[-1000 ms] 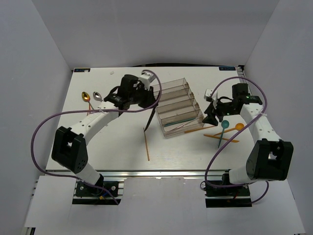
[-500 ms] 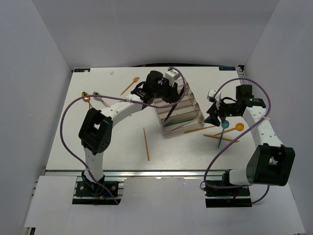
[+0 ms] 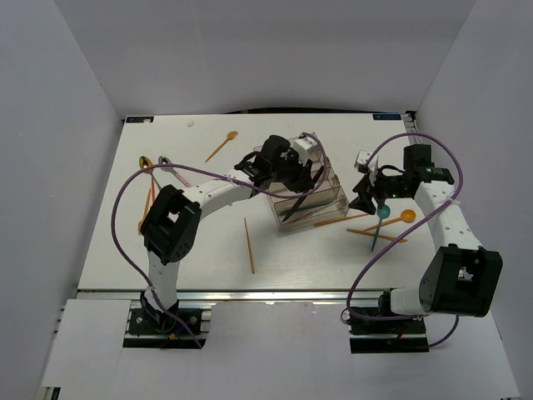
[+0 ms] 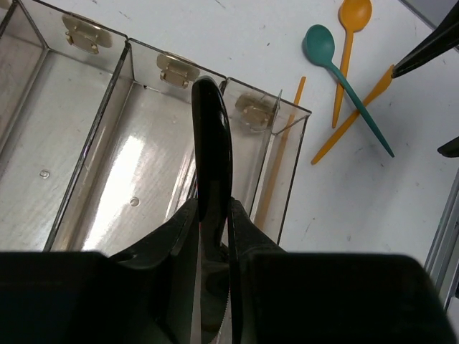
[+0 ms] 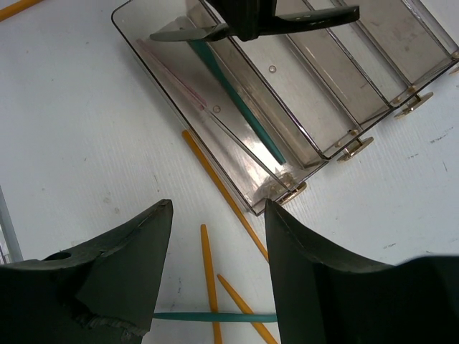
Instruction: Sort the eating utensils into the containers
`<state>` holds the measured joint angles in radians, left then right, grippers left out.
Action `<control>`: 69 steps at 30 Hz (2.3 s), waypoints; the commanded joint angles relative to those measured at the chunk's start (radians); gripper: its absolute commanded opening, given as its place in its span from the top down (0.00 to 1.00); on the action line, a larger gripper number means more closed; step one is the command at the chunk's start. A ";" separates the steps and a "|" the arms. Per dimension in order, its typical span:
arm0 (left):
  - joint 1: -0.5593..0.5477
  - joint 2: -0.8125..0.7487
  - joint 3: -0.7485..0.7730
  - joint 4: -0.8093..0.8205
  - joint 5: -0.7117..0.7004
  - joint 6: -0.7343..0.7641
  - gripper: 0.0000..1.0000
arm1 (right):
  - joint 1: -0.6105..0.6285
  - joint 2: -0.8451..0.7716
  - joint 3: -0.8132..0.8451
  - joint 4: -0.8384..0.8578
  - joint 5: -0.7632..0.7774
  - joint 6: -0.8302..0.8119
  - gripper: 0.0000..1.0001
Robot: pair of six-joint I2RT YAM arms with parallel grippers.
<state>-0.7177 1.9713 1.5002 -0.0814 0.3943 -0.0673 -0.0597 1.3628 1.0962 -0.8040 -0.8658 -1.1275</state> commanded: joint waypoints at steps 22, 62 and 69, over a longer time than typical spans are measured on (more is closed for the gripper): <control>0.153 -0.230 0.032 -0.182 -0.057 -0.087 0.52 | -0.008 -0.021 -0.035 0.035 -0.088 0.034 0.39; 0.821 -0.675 -0.624 -0.101 0.109 -0.385 0.65 | -0.132 0.196 0.094 -0.333 0.177 -0.347 0.38; 0.821 -0.752 -0.744 -0.058 0.120 -0.391 0.64 | -0.126 0.259 0.183 -0.287 0.260 -0.151 0.40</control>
<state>0.1028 1.2900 0.7818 -0.1921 0.4877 -0.4530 -0.1909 1.6066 1.2171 -1.0821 -0.6411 -1.3624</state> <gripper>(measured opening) 0.353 0.604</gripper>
